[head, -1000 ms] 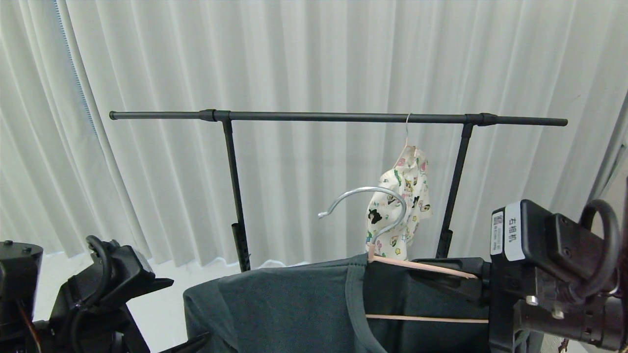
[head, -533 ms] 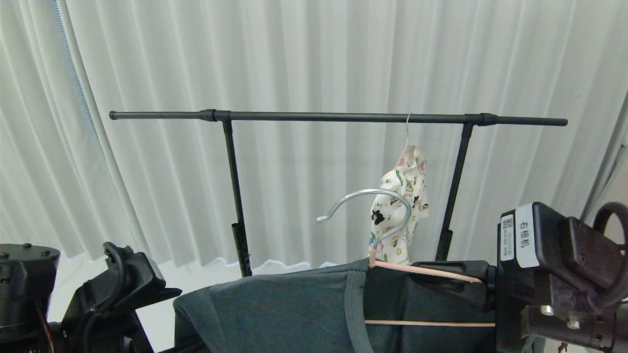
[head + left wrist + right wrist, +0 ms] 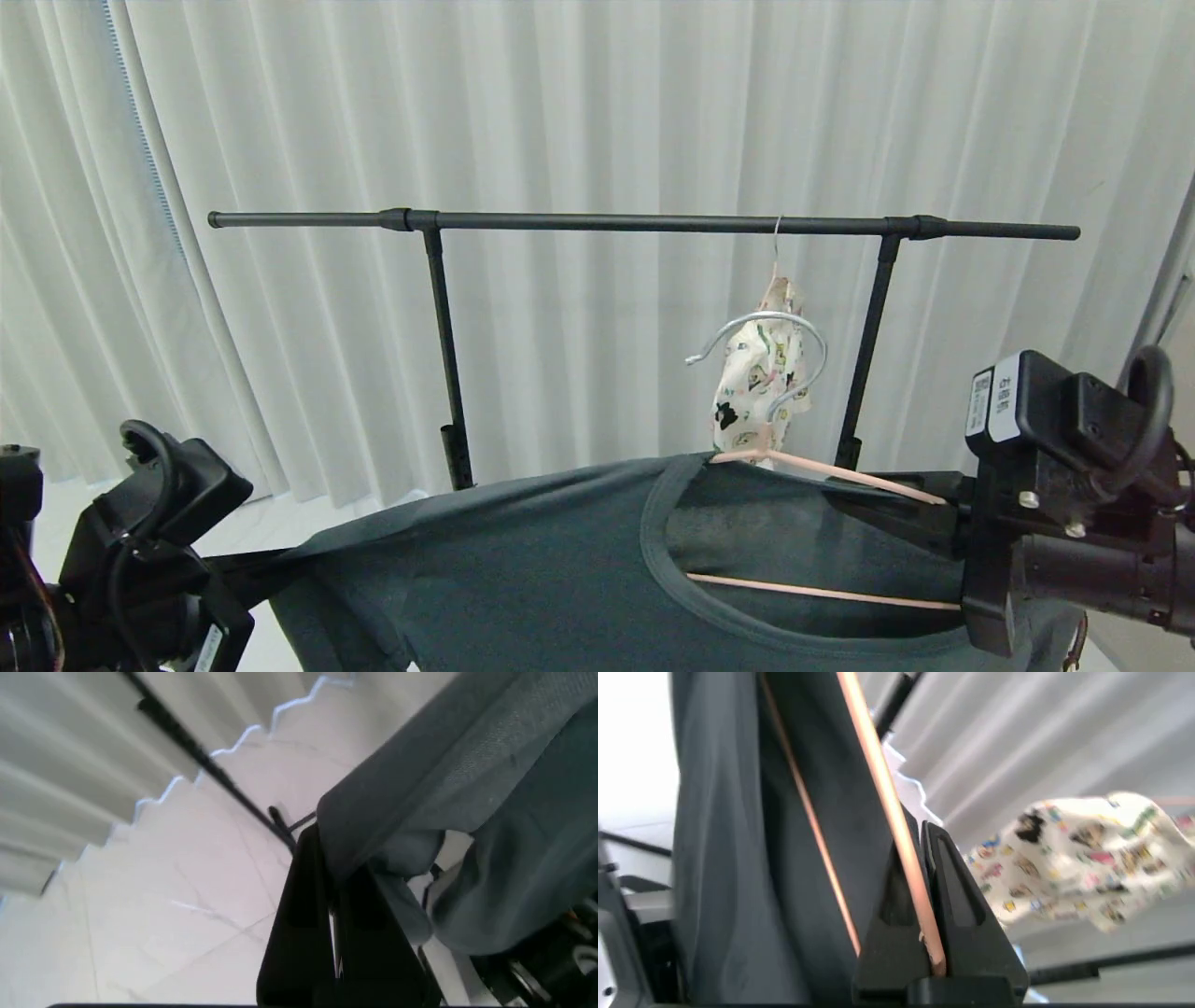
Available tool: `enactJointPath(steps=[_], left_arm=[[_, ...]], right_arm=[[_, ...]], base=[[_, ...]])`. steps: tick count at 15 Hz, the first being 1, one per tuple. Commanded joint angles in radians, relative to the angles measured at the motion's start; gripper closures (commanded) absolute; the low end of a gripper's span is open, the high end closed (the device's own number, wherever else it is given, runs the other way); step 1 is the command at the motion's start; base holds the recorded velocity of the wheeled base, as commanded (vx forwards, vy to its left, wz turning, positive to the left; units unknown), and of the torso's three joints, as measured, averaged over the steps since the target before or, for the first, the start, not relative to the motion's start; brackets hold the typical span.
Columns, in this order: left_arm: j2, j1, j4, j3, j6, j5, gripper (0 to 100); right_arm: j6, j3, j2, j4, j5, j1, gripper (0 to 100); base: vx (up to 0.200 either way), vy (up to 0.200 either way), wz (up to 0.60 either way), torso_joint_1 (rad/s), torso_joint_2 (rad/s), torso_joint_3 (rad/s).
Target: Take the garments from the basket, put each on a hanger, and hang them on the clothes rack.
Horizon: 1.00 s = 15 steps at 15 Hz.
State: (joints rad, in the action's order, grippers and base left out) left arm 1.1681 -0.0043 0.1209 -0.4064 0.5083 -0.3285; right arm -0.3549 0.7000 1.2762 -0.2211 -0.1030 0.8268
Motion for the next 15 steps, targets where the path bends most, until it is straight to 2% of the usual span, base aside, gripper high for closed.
enactJointPath(steps=[1,4,6,8,9,11,13,15], left_arm=[[-0.033,0.026,0.005,0.003,-0.028,0.002,100],[-0.067,-0.036,0.005,0.017,-0.037,0.0,100],[-0.076,-0.108,0.005,0.017,-0.037,0.0,100],[-0.074,-0.131,0.005,0.017,-0.037,0.0,100],[-0.073,-0.131,0.005,0.017,-0.037,0.003,0],[-0.076,-0.125,0.005,0.017,-0.039,0.008,0],[-0.077,-0.094,0.005,0.017,-0.044,0.008,0],[-0.076,-0.065,0.008,0.0,-0.079,0.008,0]], right_arm=[[0.01,-0.001,-0.018,0.012,0.0,-0.032,100],[0.065,0.013,-0.018,0.002,0.002,-0.037,100],[0.065,0.016,-0.02,-0.012,0.002,-0.037,100],[0.067,0.019,-0.021,-0.026,0.002,-0.037,100],[0.071,0.026,-0.028,-0.024,0.002,-0.037,100],[0.096,0.035,-0.029,-0.023,0.005,-0.04,100],[0.139,0.052,-0.028,-0.02,0.058,-0.044,100],[0.163,0.061,-0.024,-0.003,0.118,-0.075,100]], base=[[0.0,0.0,0.0,0.0,0.0,0.0],[0.0,0.0,0.0,0.0,0.0,0.0],[0.0,0.0,0.0,0.0,0.0,0.0],[0.0,0.0,0.0,0.0,0.0,0.0],[0.0,0.0,0.0,0.0,0.0,0.0],[0.0,0.0,0.0,0.0,0.0,0.0],[0.0,0.0,0.0,0.0,0.0,0.0],[0.0,0.0,0.0,0.0,0.0,0.0]])
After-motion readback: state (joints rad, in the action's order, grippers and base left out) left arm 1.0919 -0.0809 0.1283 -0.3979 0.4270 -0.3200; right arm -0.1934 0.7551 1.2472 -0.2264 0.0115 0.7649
